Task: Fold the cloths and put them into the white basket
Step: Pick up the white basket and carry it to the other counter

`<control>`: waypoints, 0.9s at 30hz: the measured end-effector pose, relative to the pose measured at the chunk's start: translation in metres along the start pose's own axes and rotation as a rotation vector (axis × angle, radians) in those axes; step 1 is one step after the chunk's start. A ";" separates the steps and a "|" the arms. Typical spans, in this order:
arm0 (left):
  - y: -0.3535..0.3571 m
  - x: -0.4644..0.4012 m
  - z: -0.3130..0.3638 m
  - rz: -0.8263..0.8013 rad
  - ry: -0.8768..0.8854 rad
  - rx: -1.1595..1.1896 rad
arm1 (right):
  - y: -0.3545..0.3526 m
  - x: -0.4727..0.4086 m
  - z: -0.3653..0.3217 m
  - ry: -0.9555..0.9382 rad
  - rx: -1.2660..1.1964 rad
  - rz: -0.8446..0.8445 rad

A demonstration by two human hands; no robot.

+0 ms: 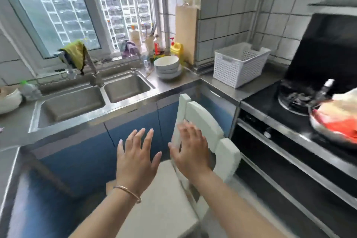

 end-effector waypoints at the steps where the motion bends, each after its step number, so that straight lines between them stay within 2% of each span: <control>1: 0.004 -0.007 0.029 0.005 0.028 0.015 | -0.017 -0.002 0.023 0.024 0.008 0.006; 5: 0.031 -0.039 0.157 -0.012 0.061 0.074 | -0.085 -0.012 0.146 0.051 0.033 -0.040; 12: 0.064 -0.106 0.303 -0.035 0.063 0.130 | -0.149 -0.052 0.291 0.119 0.089 -0.034; 17: 0.094 -0.163 0.374 -0.079 0.057 0.185 | -0.149 -0.101 0.366 0.132 0.099 -0.048; 21: 0.123 -0.221 0.416 -0.099 0.070 0.217 | -0.136 -0.148 0.416 0.128 0.120 -0.130; 27: 0.153 -0.326 0.478 -0.190 0.104 0.178 | -0.141 -0.252 0.492 0.130 0.183 -0.181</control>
Point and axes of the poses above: each hand's wrist, its own x-axis away from the middle knuckle, its own y-axis out of the palm, z = x × y, the point moved 2 cm from there along -x, towards the middle knuckle, and after that the axes turned 11 degrees about -y, right-handed, at the moved point
